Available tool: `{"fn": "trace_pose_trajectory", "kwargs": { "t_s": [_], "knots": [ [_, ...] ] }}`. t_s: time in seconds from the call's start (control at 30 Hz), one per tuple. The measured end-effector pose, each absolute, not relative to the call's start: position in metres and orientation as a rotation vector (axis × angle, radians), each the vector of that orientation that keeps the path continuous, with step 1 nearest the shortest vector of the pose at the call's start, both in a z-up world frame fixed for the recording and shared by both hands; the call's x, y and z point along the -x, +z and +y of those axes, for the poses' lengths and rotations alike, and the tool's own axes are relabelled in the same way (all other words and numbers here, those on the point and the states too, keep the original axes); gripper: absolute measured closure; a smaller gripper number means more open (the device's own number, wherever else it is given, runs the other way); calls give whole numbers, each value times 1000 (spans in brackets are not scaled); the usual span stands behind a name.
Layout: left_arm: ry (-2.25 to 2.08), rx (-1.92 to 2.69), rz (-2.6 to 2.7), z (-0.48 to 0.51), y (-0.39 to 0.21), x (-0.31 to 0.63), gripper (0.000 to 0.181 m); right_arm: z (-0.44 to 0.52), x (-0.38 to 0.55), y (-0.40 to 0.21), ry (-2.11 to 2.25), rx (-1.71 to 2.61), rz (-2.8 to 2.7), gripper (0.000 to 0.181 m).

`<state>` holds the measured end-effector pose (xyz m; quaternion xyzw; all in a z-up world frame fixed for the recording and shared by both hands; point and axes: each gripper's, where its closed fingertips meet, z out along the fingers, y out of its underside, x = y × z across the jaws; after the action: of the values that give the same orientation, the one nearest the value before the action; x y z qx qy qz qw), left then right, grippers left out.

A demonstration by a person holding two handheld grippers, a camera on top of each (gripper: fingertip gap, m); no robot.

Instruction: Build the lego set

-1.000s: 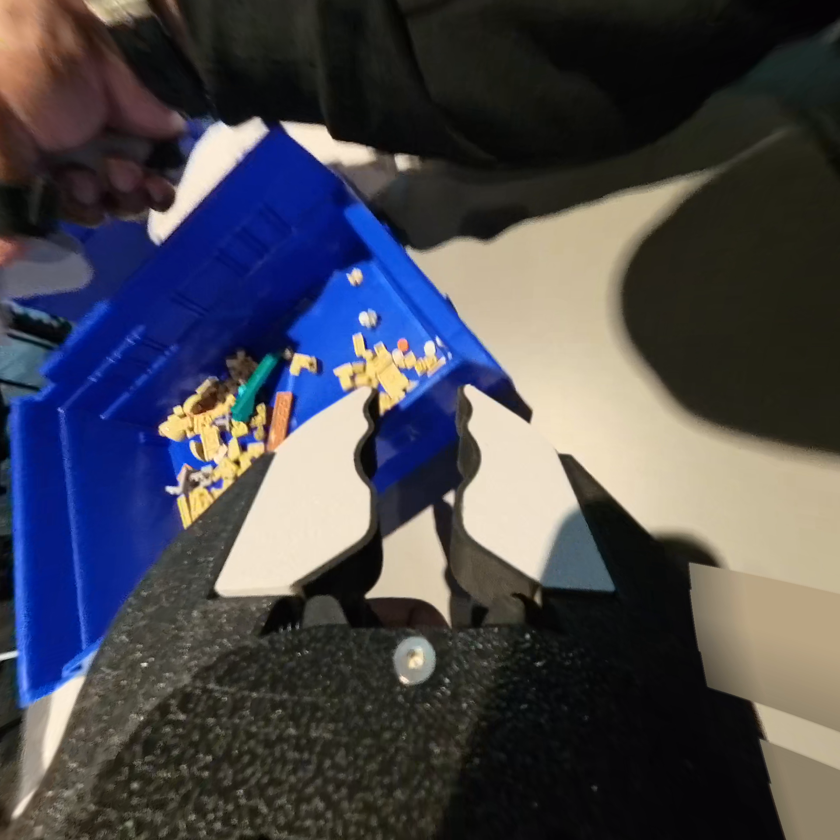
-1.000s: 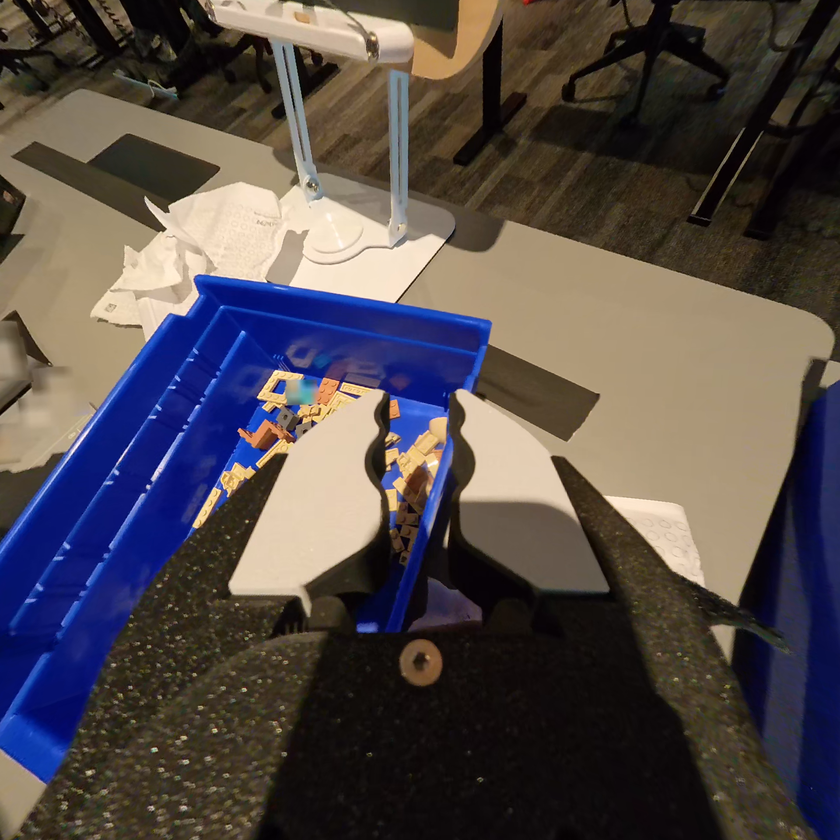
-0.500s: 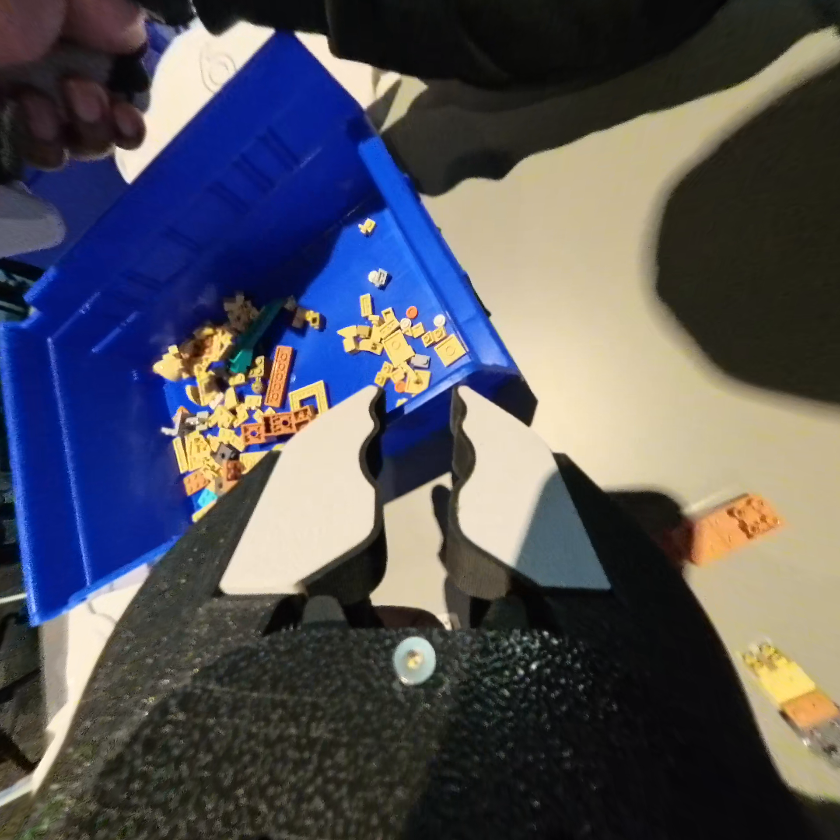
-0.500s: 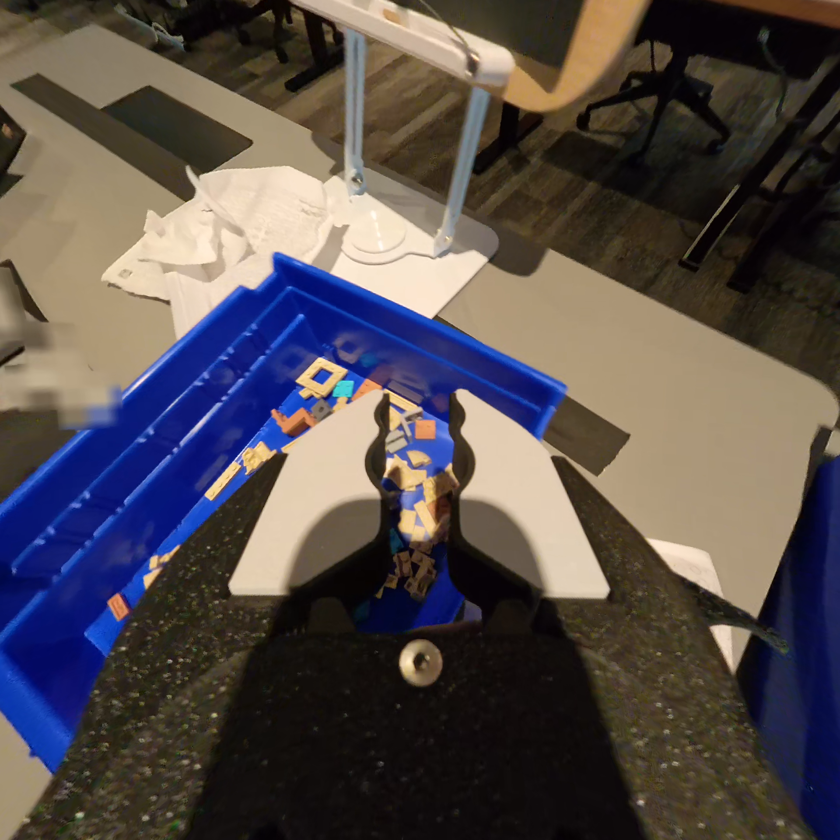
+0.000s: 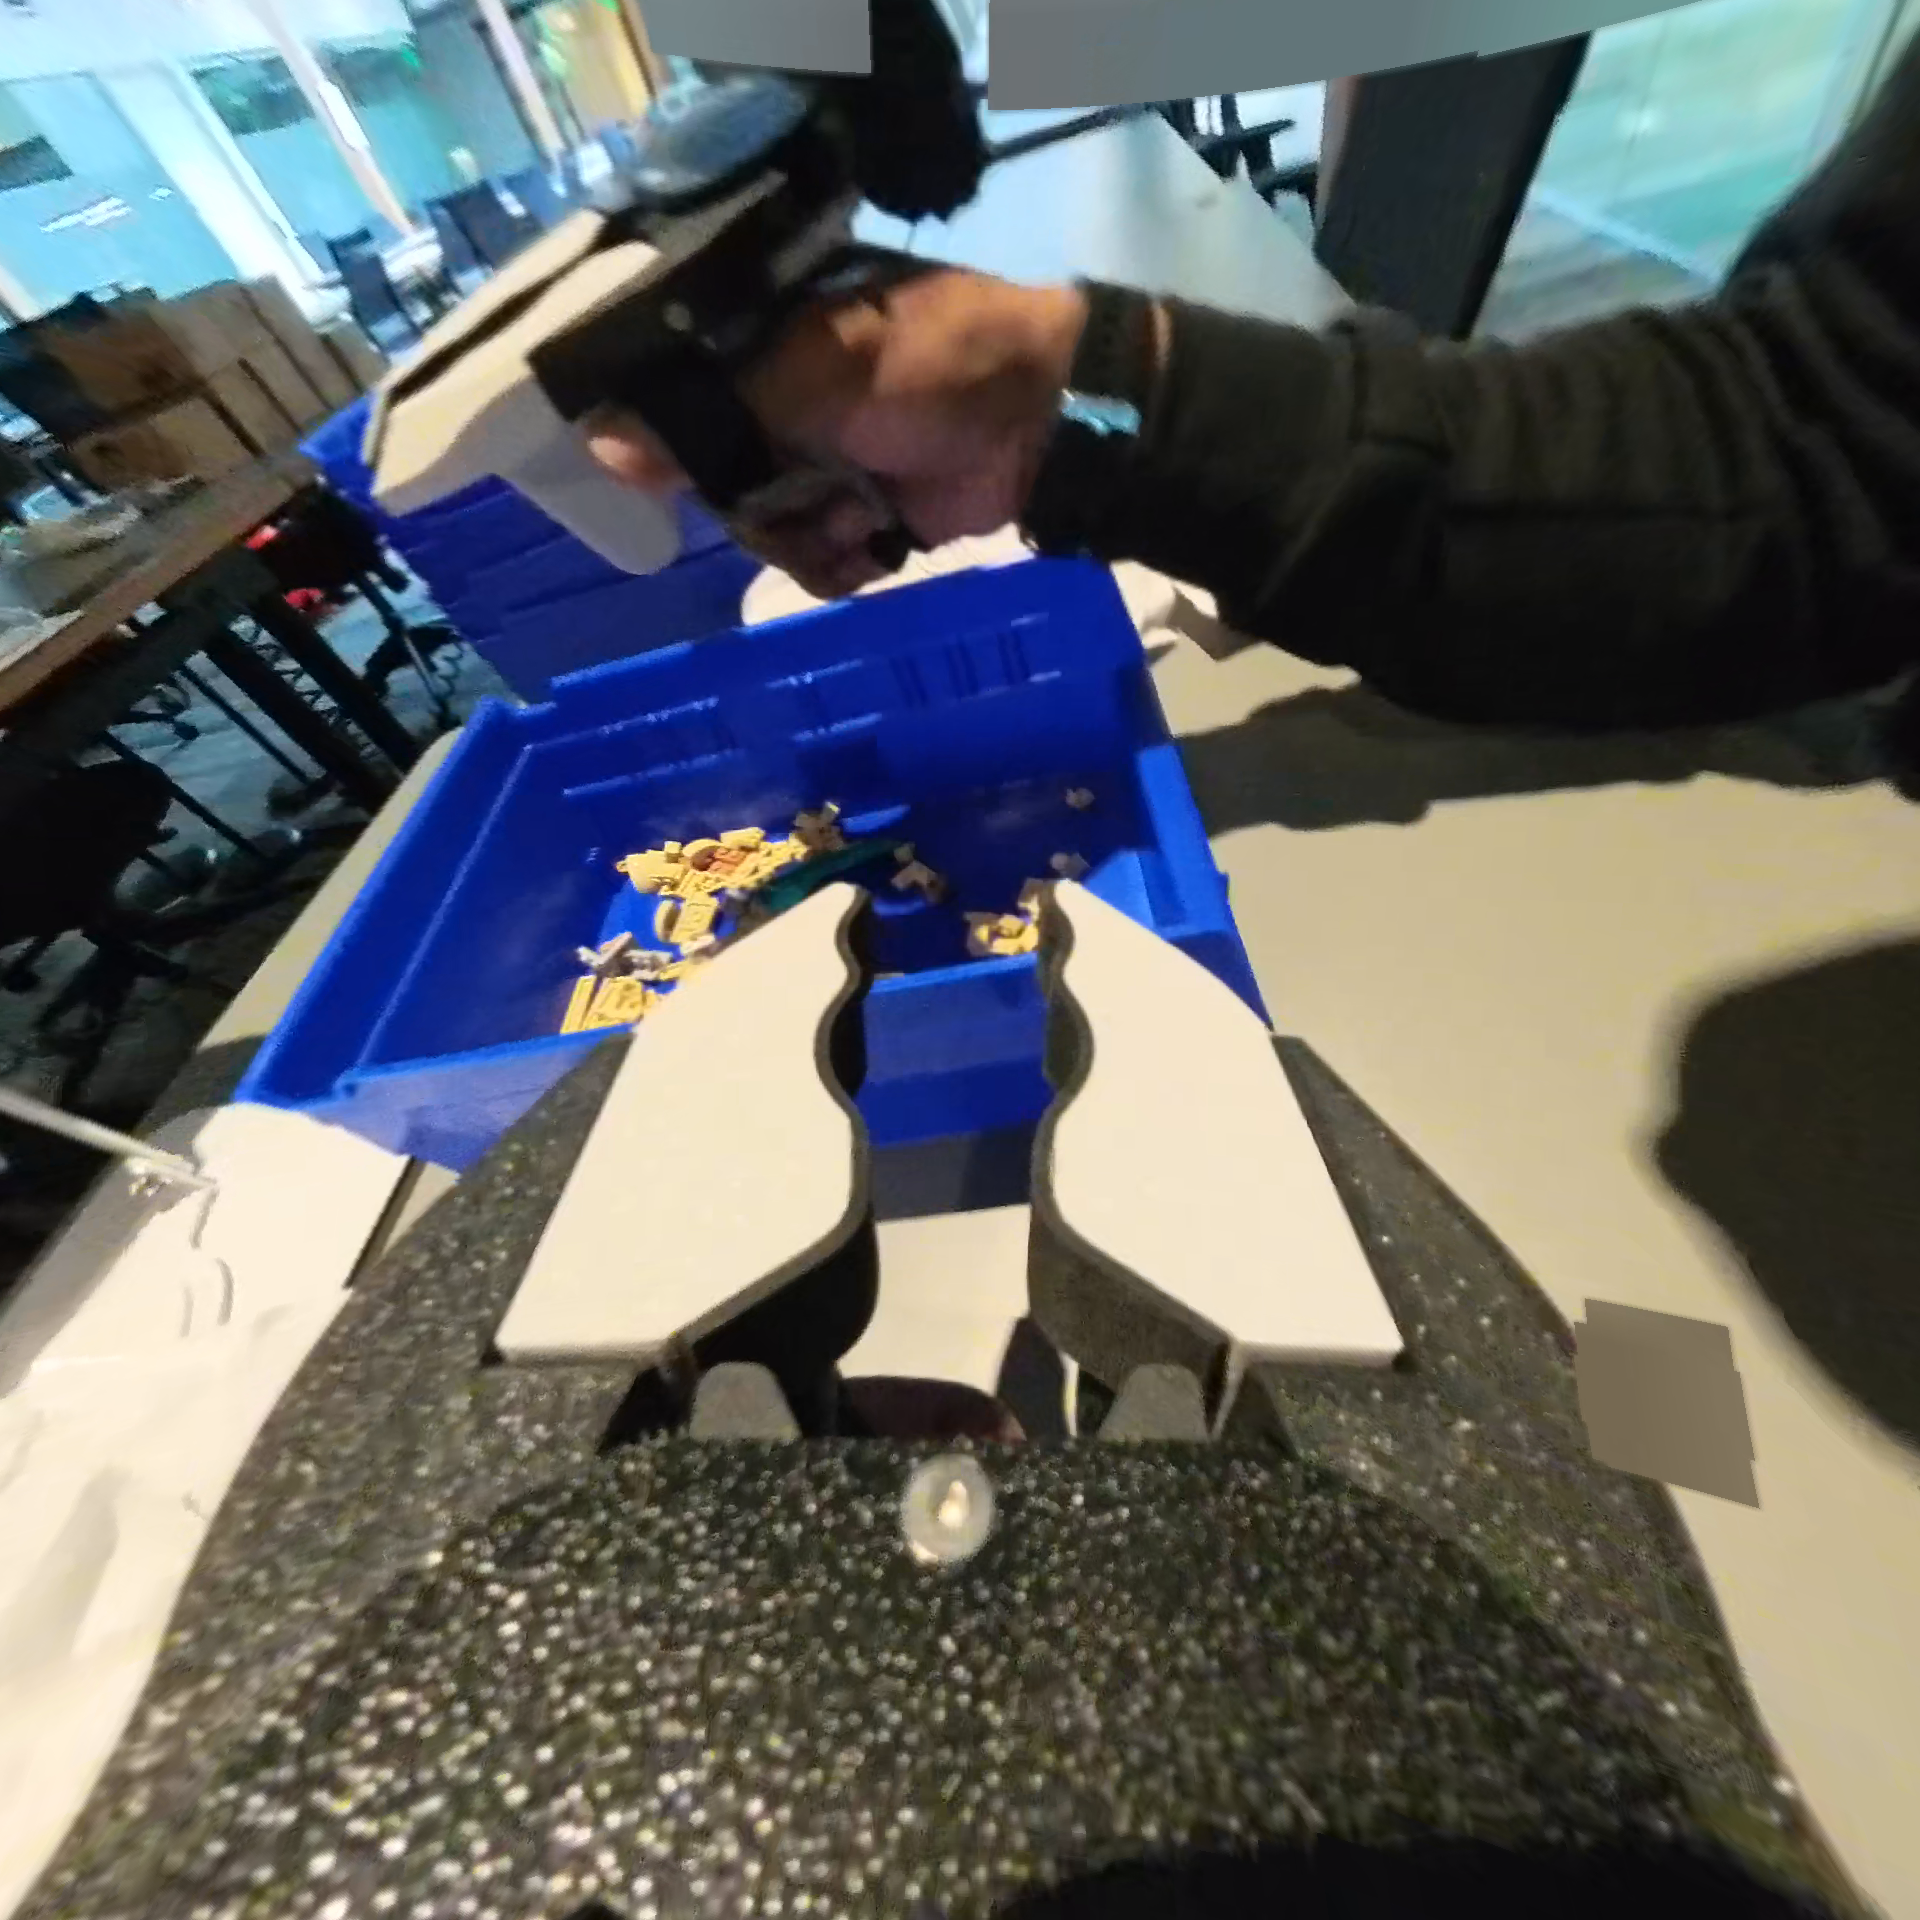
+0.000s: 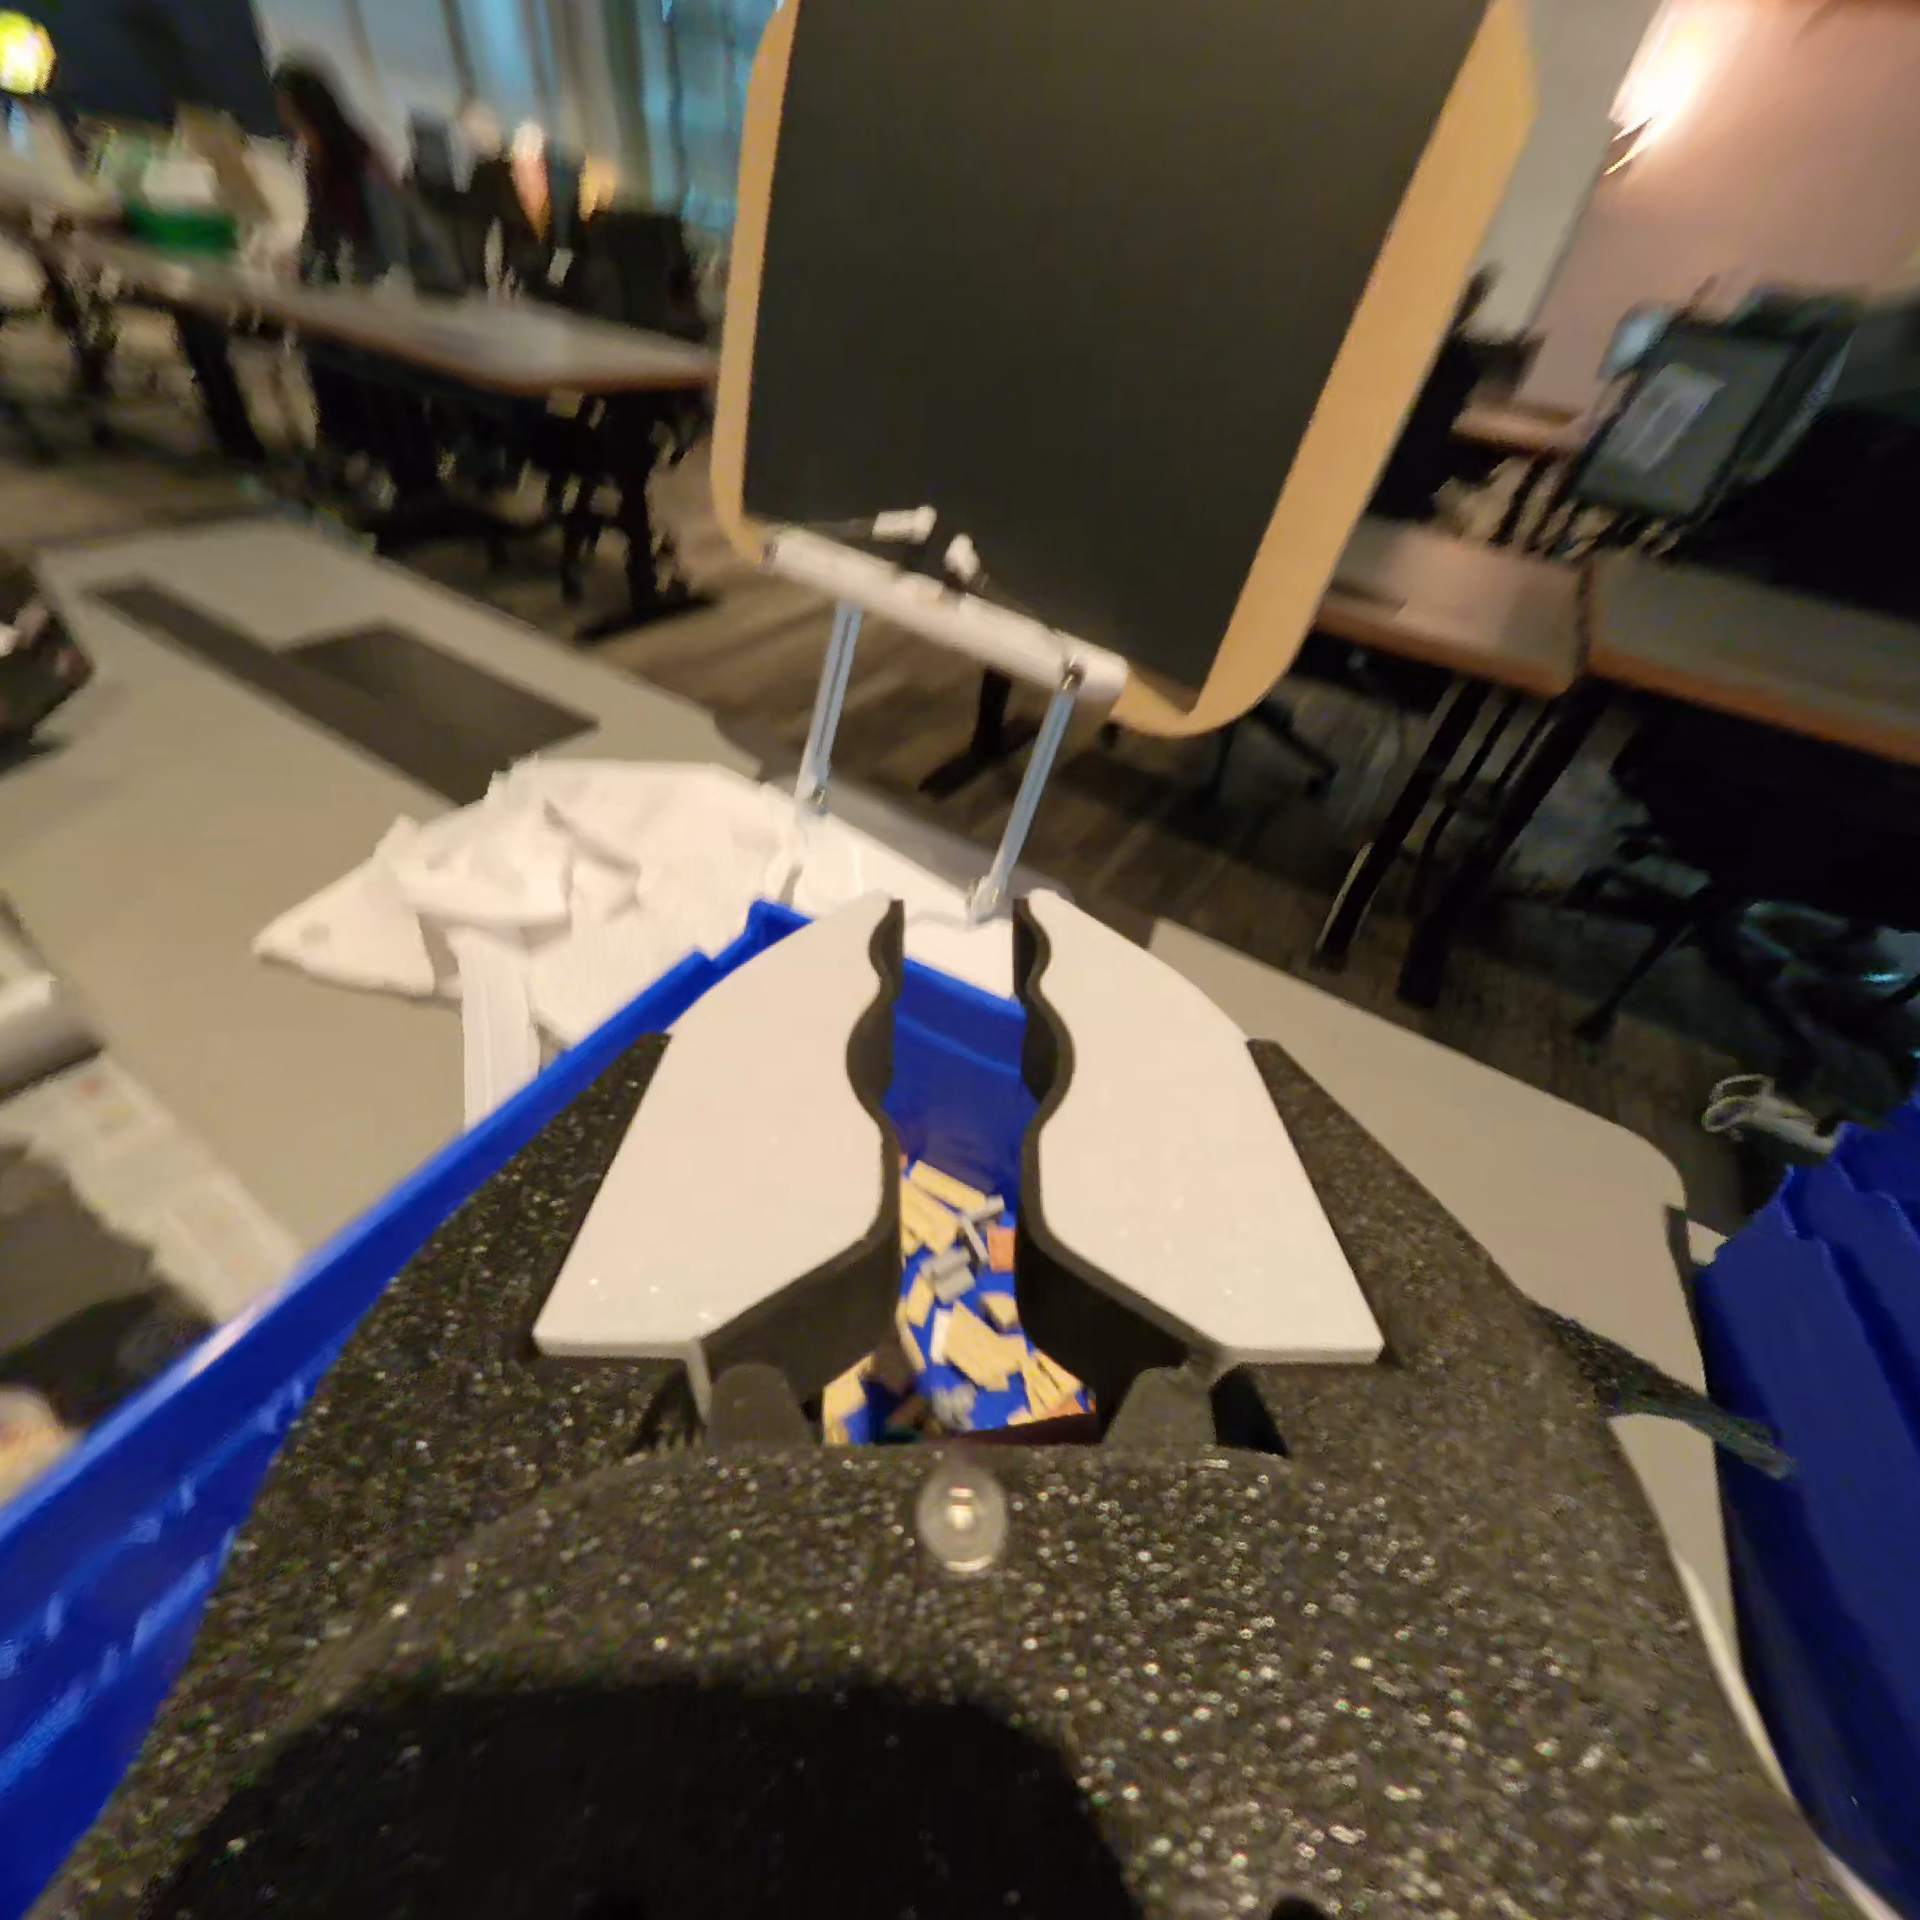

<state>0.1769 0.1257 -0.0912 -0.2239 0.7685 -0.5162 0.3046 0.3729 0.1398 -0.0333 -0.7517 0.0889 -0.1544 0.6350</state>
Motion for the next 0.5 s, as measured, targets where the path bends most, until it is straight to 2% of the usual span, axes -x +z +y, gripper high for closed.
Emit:
{"fn": "trace_pose_trajectory", "kwargs": {
  "t_s": [0.2,0.5],
  "knots": [
    [-1463,738,1920,147,-84,-189,152,117,-345,-23,-402,1507,321,165],
    [-1450,779,1895,158,-86,-193,152,59,-241,-48,-313,1404,278,168]
  ]
}}
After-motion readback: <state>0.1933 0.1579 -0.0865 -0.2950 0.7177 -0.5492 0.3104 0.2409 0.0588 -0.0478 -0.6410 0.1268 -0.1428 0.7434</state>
